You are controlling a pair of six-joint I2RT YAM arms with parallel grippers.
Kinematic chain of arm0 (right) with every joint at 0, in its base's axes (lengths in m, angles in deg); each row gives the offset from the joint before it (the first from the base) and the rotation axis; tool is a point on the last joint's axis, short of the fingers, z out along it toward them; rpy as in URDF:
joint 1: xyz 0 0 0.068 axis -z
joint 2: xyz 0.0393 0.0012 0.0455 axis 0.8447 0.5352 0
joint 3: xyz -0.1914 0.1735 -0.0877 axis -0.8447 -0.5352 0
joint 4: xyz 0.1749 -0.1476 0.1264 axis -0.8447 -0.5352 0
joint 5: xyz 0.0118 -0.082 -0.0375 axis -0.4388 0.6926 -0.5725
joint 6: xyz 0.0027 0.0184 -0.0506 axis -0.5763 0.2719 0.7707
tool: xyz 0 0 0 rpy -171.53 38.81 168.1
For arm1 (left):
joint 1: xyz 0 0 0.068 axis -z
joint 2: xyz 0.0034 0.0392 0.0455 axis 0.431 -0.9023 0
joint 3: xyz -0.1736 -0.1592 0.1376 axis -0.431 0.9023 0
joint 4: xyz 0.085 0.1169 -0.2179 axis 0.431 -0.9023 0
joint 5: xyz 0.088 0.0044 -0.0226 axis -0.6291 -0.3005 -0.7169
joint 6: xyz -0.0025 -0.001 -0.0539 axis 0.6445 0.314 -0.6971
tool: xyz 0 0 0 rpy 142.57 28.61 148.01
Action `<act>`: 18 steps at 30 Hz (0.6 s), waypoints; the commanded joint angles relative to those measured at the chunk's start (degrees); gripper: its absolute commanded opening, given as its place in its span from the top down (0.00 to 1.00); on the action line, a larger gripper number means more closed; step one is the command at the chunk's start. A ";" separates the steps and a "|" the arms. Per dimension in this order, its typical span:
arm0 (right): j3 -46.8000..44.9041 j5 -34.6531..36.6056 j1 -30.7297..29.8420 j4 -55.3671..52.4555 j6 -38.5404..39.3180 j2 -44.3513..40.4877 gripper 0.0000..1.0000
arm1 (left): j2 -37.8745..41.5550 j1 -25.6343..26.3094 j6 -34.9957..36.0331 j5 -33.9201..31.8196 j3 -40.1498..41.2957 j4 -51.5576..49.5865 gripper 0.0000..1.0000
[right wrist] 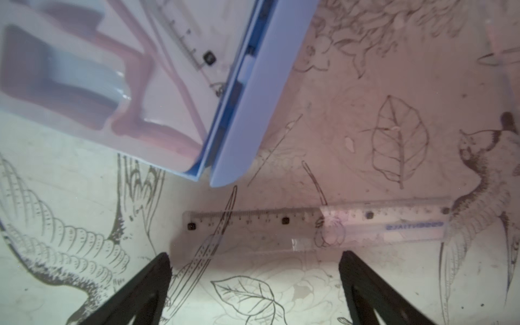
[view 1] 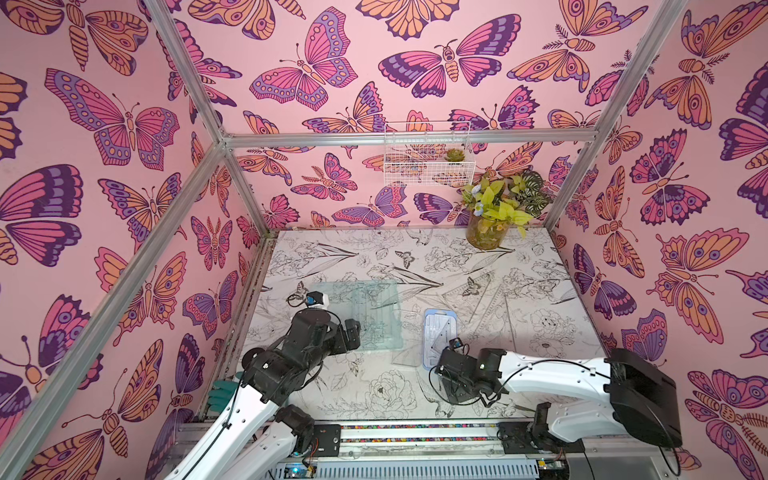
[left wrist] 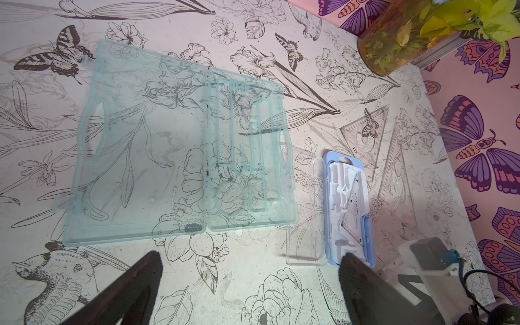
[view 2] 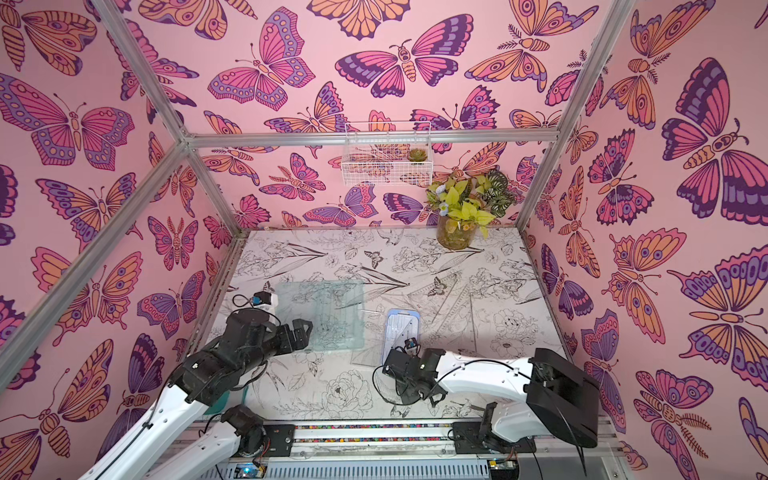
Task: Open the ruler set and take out the ruler
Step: Adjust the ruler at the center of the board.
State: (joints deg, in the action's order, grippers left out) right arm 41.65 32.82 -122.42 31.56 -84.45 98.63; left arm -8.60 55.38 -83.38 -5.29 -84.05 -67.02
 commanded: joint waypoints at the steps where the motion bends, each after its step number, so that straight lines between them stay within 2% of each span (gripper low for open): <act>1: 0.82 0.05 -0.57 1.74 -0.84 1.61 0.05 | -0.19 -0.58 1.41 -0.19 -1.42 0.25 0.00; 6: 1.29 7.82 0.60 -5.58 -8.18 2.26 0.08 | -0.63 -0.71 1.49 -0.19 -1.81 0.21 0.00; 12: -1.66 9.39 5.32 -8.06 -12.19 -2.30 0.11 | -1.16 -0.82 1.50 0.16 -2.31 0.54 0.00; 18: -0.83 11.40 5.99 -9.26 -15.16 -2.14 0.11 | -0.36 -0.84 1.49 -0.02 -2.23 0.02 0.00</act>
State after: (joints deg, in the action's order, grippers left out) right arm 40.10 41.19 -116.87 25.42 -96.32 96.22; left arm -9.63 54.94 -82.75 -5.27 -85.25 -66.69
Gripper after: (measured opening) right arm 0.887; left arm 0.999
